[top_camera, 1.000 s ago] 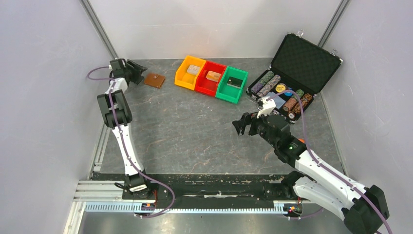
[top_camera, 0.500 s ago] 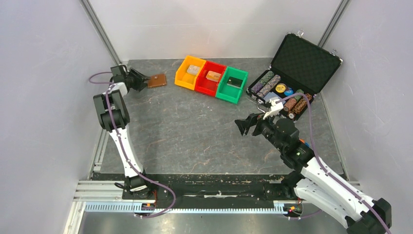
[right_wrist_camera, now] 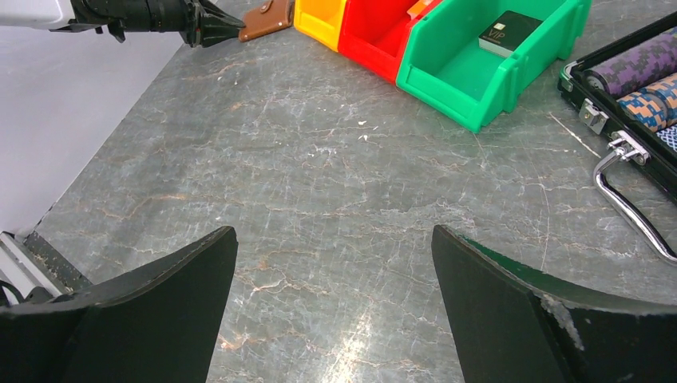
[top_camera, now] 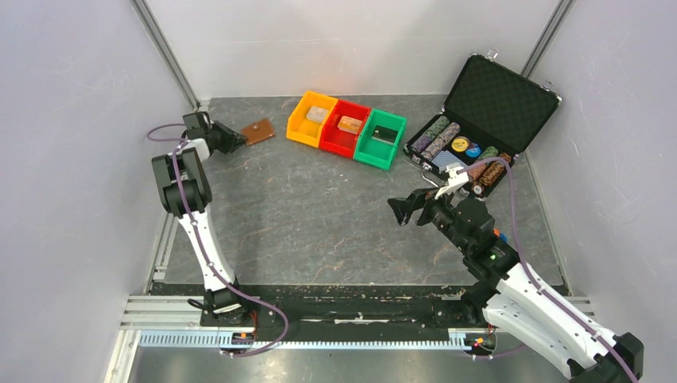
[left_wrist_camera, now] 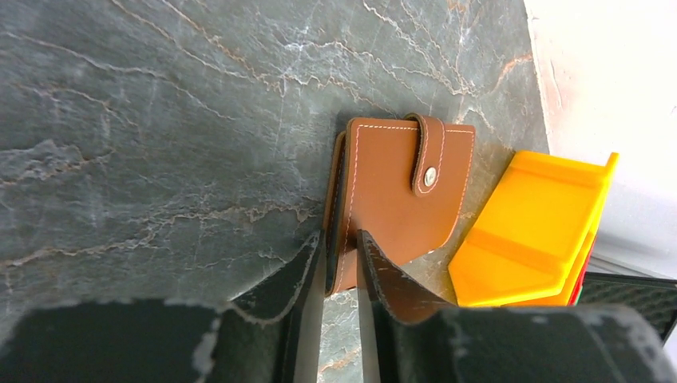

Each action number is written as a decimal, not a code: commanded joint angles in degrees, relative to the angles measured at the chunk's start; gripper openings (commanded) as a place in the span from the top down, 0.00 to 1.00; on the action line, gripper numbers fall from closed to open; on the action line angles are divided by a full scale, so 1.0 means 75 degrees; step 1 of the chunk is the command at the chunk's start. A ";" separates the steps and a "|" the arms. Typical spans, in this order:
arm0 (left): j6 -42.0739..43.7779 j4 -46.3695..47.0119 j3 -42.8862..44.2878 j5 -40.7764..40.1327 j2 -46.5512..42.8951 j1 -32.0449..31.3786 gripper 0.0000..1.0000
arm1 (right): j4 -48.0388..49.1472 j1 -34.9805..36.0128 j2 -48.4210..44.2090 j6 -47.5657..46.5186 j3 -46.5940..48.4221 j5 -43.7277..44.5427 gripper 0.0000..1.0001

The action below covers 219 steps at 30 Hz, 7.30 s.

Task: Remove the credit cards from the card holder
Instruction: Move the card holder to the center of the board, then open the card holder at the center of the board.

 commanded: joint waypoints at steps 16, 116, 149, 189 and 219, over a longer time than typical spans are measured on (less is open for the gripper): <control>0.0303 -0.1050 -0.0930 -0.0186 -0.0935 -0.0154 0.98 | -0.0126 -0.0003 -0.0667 -0.0010 -0.0300 0.0405 0.05; 0.3176 -0.5306 -0.5156 -0.4983 -1.0350 -0.5884 0.00 | 0.3464 0.2963 0.6816 -0.2667 0.0505 0.0947 0.50; 0.3071 -0.5042 -0.5269 -0.5083 -1.0973 -0.5872 0.00 | 0.2177 0.3015 0.6647 -0.3120 0.1530 0.0767 0.57; 0.2287 -0.4925 -0.5725 -0.3901 -1.1116 -0.5875 0.00 | 0.1519 0.2612 0.6935 0.0560 0.1397 0.0263 1.00; 0.1803 -0.4162 -0.6551 -0.2976 -1.0873 -0.5872 0.00 | 0.0839 0.2611 0.7323 -0.1235 0.1685 0.1519 0.81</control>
